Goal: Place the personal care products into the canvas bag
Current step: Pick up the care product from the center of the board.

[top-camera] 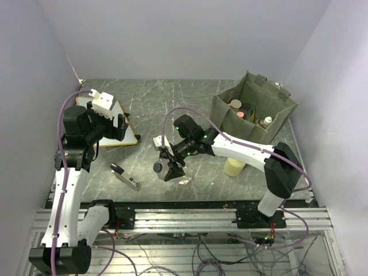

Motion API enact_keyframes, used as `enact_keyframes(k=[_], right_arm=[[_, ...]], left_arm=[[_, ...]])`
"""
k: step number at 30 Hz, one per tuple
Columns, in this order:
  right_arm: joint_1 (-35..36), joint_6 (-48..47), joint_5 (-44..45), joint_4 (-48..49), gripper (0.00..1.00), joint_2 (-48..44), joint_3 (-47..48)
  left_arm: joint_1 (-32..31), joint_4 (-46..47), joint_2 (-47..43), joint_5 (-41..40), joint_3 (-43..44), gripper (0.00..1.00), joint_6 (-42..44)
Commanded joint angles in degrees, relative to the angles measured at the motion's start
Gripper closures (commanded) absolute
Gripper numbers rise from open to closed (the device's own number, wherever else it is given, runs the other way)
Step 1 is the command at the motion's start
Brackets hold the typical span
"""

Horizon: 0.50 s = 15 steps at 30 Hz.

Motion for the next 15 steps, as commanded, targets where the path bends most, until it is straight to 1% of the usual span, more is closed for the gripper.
enact_keyframes(k=[1,4,8,10,12,15], right_arm=[[-1.41,5.65,-6.46,12.35,0.72,-3.56,-1.55],[-1.65,6.38,-6.31,14.34,0.72,-3.52,-2.29],[-3.44,8.94,-7.88,16.97,0.72,-4.40,-3.15],[-4.35,9.73,-8.02,17.70,0.73,-5.37,-3.91],[-5.40,11.16,-8.15,19.43,0.73,-6.36,-5.03],[-7.27,15.34,-9.25,24.39,0.73,-7.92,-7.59]], left_arm=[[0.50,2.43,-0.62,4.60,-1.01,0.10,0.66],[0.50,1.45,-0.81,6.03,-1.31,0.10,1.59],[0.50,-1.29,-1.95,15.78,-1.98,0.13,6.64],[0.50,-2.93,-1.61,19.74,-1.91,0.17,9.18],[0.29,-6.79,0.25,24.57,-0.87,0.23,13.49],[-0.80,-13.15,3.70,26.55,0.11,0.29,22.77]])
